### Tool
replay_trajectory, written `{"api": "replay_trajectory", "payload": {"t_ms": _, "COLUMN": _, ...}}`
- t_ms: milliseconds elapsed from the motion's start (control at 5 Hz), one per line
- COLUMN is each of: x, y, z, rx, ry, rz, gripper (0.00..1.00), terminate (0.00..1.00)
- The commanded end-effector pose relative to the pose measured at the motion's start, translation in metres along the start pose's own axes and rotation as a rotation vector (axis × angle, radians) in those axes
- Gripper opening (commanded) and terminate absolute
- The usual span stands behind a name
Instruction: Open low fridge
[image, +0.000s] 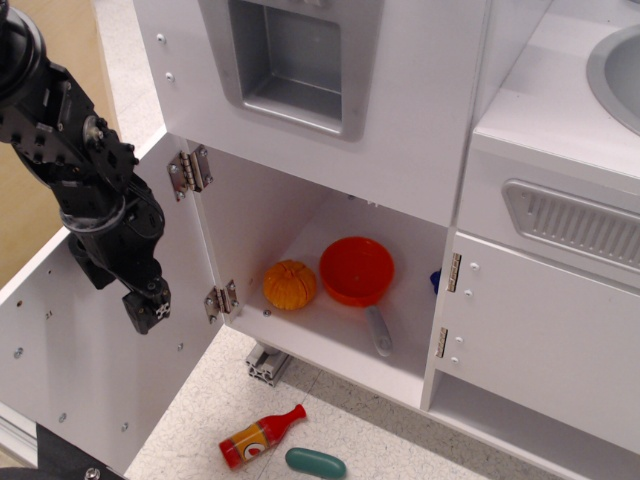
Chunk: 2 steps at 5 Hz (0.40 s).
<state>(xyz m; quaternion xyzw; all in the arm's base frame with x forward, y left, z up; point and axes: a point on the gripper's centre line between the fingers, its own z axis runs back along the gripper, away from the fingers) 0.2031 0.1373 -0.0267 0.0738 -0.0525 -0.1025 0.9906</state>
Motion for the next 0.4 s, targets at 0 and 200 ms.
{"api": "replay_trajectory", "payload": {"t_ms": 0, "x": 0.0064, "y": 0.012, "z": 0.0109, "rx": 0.025, "ry": -0.021, "rz": 0.004, "gripper": 1.0, "terminate": 0.0}}
{"api": "replay_trajectory", "payload": {"t_ms": 200, "x": 0.0064, "y": 0.012, "z": 0.0109, "rx": 0.025, "ry": -0.021, "rz": 0.004, "gripper": 1.0, "terminate": 1.0}}
